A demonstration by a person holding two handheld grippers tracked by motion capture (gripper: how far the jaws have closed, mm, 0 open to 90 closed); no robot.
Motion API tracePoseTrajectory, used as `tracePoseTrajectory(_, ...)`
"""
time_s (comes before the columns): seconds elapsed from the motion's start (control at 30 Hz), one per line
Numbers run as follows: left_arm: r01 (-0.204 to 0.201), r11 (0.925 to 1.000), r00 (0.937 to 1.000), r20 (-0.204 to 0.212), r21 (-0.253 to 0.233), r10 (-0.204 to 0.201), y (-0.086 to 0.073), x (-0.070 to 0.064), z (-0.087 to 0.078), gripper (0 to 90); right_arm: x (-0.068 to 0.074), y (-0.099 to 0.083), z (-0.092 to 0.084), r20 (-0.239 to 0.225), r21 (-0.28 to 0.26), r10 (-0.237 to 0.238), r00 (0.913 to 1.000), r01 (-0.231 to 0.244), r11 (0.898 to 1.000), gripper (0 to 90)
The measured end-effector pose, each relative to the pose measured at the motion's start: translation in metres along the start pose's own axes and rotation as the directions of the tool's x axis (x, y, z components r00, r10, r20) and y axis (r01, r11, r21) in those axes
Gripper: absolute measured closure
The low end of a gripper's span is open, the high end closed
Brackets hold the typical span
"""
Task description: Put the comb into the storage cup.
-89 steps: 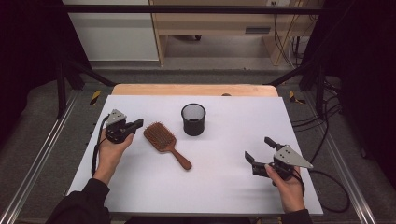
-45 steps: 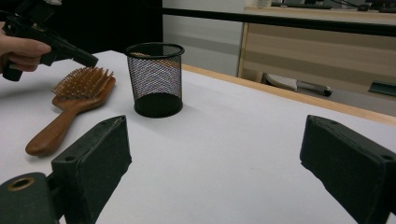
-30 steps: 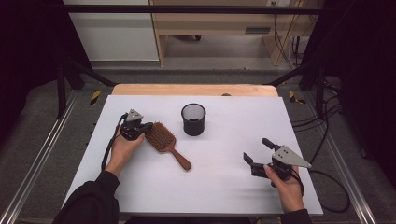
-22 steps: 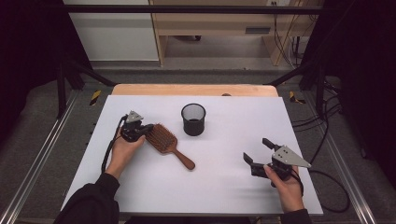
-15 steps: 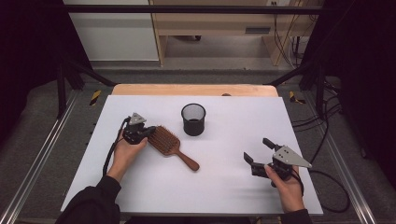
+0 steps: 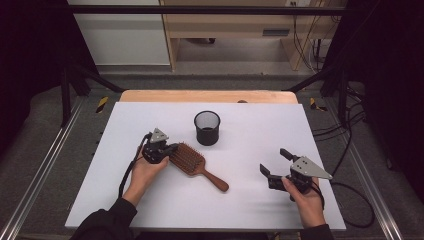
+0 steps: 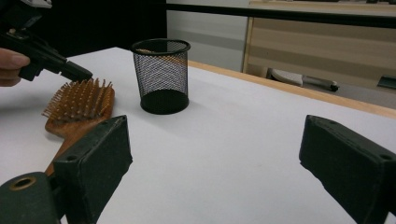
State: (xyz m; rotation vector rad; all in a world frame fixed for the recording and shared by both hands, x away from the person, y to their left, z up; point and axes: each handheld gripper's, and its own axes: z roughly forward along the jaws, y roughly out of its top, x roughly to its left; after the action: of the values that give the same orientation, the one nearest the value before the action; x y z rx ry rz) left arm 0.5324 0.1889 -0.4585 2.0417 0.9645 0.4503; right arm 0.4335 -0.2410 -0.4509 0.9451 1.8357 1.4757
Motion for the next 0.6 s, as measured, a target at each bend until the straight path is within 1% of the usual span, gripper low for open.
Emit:
tracePoseTrajectory(0.13,0.008,1.0000,0.9998,0.020,-0.004,-0.008,-0.002,-0.012,-0.001,90.0,0.000,0.000,0.001,-0.008,0.016,0.014,0.9999,-0.014,1.000,8.6)
tracePoseTrajectory(0.17,0.008,1.0000,0.9998,0.020,-0.004,-0.008,-0.002,-0.012,-0.001,90.0,0.000,0.000,0.001,-0.008,0.016,0.014,0.9999,-0.014,1.000,8.6)
tracePoseTrajectory(0.23,0.006,1.0000,0.9996,0.027,-0.002,-0.006,-0.002,-0.017,-0.001,90.0,0.001,0.000,0.001,-0.022,0.029,0.023,0.9995,-0.023,0.999,8.5)
tracePoseTrajectory(0.3,0.004,1.0000,0.9995,0.031,-0.003,-0.004,-0.002,-0.023,0.000,90.0,0.001,0.000,0.001,-0.023,0.030,0.024,0.9995,-0.023,0.999,8.5)
tracePoseTrajectory(0.33,0.005,1.0000,0.9992,0.040,-0.003,-0.005,-0.001,-0.026,0.001,90.0,0.002,0.000,0.001,-0.025,0.031,0.026,0.9993,-0.025,0.999,8.4)
tracePoseTrajectory(0.37,0.005,1.0000,0.9992,0.040,-0.003,-0.005,-0.001,-0.026,0.001,90.0,0.002,0.000,0.001,-0.026,0.032,0.027,0.9993,-0.026,0.999,8.4)
tracePoseTrajectory(0.53,-0.004,1.0000,0.9981,0.062,-0.005,0.004,0.002,-0.038,0.007,90.0,0.002,0.000,0.001,-0.028,0.032,0.029,0.9992,-0.028,0.999,8.2)
tracePoseTrajectory(0.6,-0.006,1.0000,0.9978,0.066,-0.004,0.007,0.003,-0.041,0.008,90.0,0.003,0.001,0.001,-0.033,0.033,0.033,0.9989,-0.031,0.999,8.1)
